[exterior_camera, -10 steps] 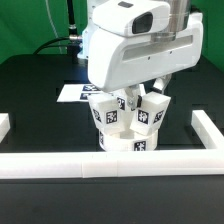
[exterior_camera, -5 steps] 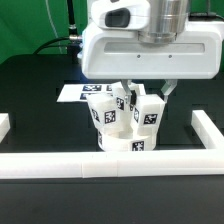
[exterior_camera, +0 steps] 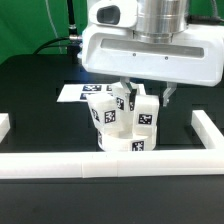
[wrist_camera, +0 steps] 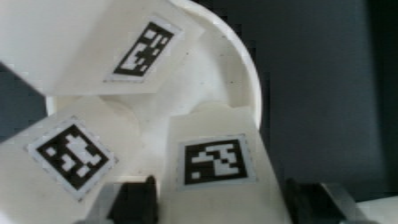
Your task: Assemble stool
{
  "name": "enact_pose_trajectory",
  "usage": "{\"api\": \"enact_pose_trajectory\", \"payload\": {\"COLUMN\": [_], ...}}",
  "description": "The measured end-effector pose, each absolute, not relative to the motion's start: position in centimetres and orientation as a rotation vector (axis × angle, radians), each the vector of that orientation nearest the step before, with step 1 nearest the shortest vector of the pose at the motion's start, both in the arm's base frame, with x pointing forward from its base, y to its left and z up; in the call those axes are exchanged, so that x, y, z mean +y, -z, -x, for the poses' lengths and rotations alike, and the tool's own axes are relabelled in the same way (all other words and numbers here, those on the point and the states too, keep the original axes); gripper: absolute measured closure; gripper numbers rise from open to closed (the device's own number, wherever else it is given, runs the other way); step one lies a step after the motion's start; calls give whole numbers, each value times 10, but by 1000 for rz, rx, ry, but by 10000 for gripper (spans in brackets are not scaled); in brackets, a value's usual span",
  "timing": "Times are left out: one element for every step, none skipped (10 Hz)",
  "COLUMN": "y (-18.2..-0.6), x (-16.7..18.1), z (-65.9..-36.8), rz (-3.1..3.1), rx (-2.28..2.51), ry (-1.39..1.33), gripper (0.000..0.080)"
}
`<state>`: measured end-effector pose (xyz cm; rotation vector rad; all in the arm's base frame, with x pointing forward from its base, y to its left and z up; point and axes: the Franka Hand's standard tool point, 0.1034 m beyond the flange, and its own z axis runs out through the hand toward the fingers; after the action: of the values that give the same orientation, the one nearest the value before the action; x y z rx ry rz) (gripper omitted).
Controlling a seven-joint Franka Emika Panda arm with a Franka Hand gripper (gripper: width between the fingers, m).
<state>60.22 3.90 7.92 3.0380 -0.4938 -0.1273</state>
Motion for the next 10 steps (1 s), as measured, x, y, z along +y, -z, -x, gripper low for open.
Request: {"api": "enact_pose_trajectory", "payload": {"y": [-79, -79, -79, -79, -79, -78, -78, -78, -78, -78], "x": [39, 40, 40, 41, 41, 41, 41, 42, 45, 46], "z": [-602, -602, -601, -599, -598, -597, -597, -597, -597, -597], "rz": [-3023, -2998, -2949, -2894, -2866, -2799, -2739, -2695, -2614, -2576], "rx": [-567, -677, -872, -1064, -1147, -1340, -1518, -1619, -1763, -1821], "ry": [125, 122, 110, 87, 65, 56, 44, 31, 27, 28], "gripper": [458, 458, 458, 458, 458, 458, 458, 458, 458, 458]}}
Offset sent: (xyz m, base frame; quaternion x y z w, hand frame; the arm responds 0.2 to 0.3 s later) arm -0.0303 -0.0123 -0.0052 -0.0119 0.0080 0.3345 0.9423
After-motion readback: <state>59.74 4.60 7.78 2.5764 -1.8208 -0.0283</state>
